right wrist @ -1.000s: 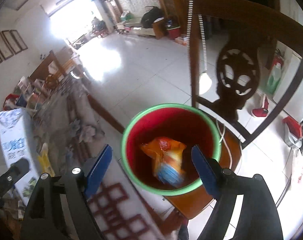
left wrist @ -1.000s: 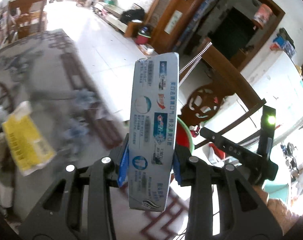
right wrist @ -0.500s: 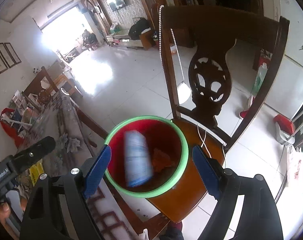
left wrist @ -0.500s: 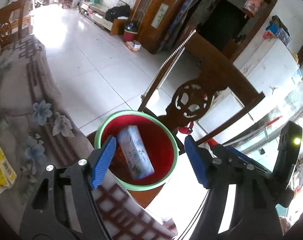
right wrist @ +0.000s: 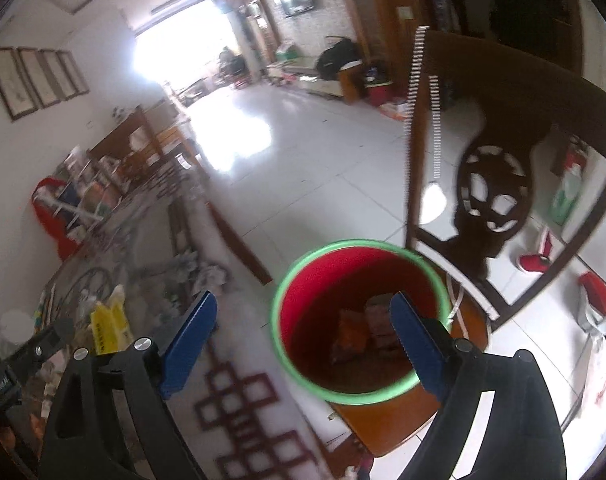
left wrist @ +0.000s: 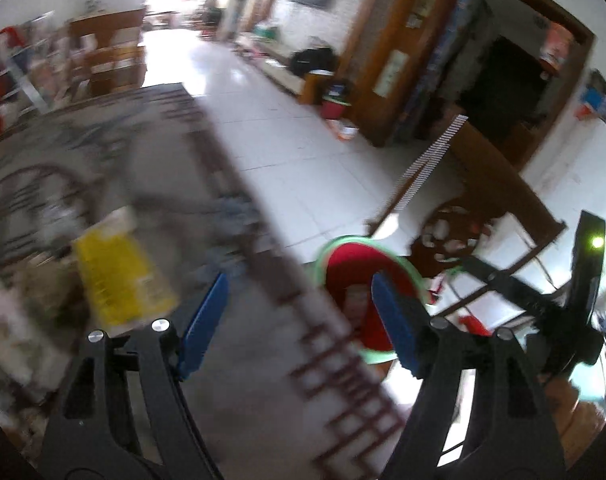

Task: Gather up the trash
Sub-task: 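Carry both items to the red bucket and release them from both tools, then grasp the yellow iced-tea carton with the left tool while the right tool grasps the paper cup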

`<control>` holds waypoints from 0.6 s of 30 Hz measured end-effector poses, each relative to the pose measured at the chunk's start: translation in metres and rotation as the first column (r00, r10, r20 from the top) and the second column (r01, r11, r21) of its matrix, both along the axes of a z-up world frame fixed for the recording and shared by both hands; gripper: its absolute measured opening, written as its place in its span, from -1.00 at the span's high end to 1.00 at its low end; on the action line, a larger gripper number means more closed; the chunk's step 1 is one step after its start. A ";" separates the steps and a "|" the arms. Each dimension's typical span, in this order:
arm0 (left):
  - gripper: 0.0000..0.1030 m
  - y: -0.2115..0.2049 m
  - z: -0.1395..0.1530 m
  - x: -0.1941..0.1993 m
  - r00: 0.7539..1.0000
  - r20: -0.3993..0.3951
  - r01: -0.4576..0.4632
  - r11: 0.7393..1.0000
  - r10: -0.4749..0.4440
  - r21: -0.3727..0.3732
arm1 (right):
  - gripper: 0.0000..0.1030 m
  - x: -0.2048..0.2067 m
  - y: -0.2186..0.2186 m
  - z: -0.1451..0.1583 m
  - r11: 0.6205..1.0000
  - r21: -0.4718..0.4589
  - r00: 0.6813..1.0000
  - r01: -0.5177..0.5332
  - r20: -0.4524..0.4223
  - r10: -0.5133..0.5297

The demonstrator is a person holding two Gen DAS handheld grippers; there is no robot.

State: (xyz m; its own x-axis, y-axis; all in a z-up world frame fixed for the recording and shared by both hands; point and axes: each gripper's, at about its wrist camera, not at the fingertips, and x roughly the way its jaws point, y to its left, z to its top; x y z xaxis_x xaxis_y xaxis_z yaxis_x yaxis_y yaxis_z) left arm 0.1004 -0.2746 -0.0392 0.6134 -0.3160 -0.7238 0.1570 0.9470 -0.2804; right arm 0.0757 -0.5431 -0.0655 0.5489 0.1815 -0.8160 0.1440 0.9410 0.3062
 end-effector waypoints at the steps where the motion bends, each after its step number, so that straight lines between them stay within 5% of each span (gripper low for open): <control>1: -0.39 0.014 -0.002 -0.005 0.999 -0.009 -0.035 0.999 0.035 0.011 | -0.66 0.003 0.008 -0.001 1.000 0.006 1.000 -0.017 -0.003 0.017; 7: -0.39 0.113 -0.010 -0.045 0.960 -0.058 -0.273 0.961 0.275 0.045 | -0.66 0.018 0.068 -0.008 0.990 0.032 0.990 -0.137 -0.021 0.138; 12: -0.39 0.207 -0.017 -0.089 0.866 -0.085 -0.491 0.870 0.494 0.050 | -0.66 0.018 0.130 -0.005 0.970 0.032 0.970 -0.243 -0.013 0.243; 18: -0.39 0.292 -0.054 -0.124 0.759 -0.210 -0.615 0.785 0.616 0.081 | -0.66 0.002 0.207 0.002 0.944 0.014 0.944 -0.331 -0.019 0.331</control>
State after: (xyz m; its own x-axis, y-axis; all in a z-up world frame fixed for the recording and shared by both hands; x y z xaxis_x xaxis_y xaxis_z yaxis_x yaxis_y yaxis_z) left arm -0.0241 0.0174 -0.0933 0.5047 0.0814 -0.8594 -0.5230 0.8208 -0.2295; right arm 0.0781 -0.3359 -0.0640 0.4394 0.3587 -0.8236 -0.1682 0.9335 0.3168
